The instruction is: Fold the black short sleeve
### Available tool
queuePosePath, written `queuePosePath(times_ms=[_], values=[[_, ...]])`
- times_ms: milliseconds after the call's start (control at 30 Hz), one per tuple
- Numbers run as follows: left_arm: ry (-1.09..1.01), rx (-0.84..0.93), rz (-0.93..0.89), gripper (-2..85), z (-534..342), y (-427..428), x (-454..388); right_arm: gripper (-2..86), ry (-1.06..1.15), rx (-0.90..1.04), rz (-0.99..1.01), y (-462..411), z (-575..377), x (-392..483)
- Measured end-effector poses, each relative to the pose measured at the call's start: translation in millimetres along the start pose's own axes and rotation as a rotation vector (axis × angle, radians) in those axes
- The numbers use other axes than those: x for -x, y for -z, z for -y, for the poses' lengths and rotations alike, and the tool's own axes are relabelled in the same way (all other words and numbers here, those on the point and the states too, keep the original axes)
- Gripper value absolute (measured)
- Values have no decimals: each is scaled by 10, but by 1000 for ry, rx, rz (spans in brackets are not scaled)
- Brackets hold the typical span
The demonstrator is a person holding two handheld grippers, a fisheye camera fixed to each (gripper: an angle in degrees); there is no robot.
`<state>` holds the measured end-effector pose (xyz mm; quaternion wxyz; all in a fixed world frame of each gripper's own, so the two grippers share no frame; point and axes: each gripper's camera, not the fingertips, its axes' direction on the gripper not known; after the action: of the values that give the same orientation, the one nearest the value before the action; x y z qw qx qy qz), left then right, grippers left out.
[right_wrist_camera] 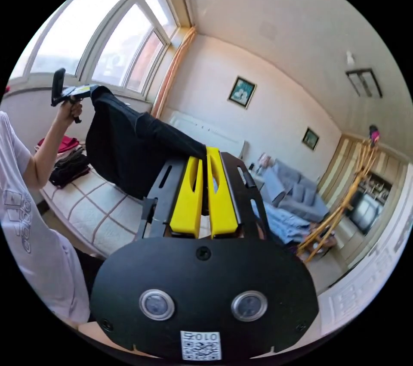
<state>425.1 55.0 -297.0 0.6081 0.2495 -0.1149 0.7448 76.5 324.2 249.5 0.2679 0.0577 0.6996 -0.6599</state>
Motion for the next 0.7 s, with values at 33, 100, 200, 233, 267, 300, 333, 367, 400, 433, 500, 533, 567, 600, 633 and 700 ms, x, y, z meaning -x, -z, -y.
queuePosePath(times_ms=[33, 100, 200, 233, 267, 300, 333, 367, 400, 433, 500, 533, 567, 600, 633, 700], values=[[-25, -39, 21, -5, 177, 186, 54, 29, 53, -37, -73, 272, 181, 126], [-57, -92, 53, -5, 421, 457, 112, 28, 107, -92, -152, 671, 391, 301], [-112, -159, 90, -5, 774, 833, 138, 29, 162, -171, -238, 1274, 620, 541], [-136, -177, 102, -5, 899, 945, 130, 28, 183, -188, -276, 1475, 685, 621], [-143, -183, 108, -5, 957, 990, 127, 28, 204, -198, -310, 1653, 740, 691], [-156, -192, 115, -5, 1065, 1060, 121, 28, 214, -202, -325, 1736, 764, 722], [-171, -196, 114, -5, 1161, 1107, 111, 27, 228, -207, -350, 1889, 807, 772], [-177, -198, 110, -5, 1204, 1123, 107, 26, 236, -211, -365, 2034, 842, 809], [-189, -198, 95, -5, 1278, 1146, 98, 26, 239, -214, -370, 2105, 856, 823], [-202, -197, 79, -5, 1335, 1158, 84, 26, 243, -224, -379, 2242, 871, 851], [-218, -189, 45, -5, 1393, 1157, 62, 25, 251, -244, -392, 2422, 874, 891], [-228, -181, 18, -5, 1411, 1140, 43, 26, 248, -253, -390, 2520, 873, 908], [-233, -175, 6, -5, 1416, 1125, 33, 26, 241, -257, -379, 2591, 871, 917], [-242, -162, -14, -5, 1415, 1081, 11, 26, 238, -257, -373, 2614, 870, 920], [-244, -151, -32, -5, 1401, 1018, -3, 26, 236, -253, -364, 2631, 865, 925], [-240, -139, -52, -5, 1359, 879, -15, 26, 234, -235, -355, 2592, 858, 921]])
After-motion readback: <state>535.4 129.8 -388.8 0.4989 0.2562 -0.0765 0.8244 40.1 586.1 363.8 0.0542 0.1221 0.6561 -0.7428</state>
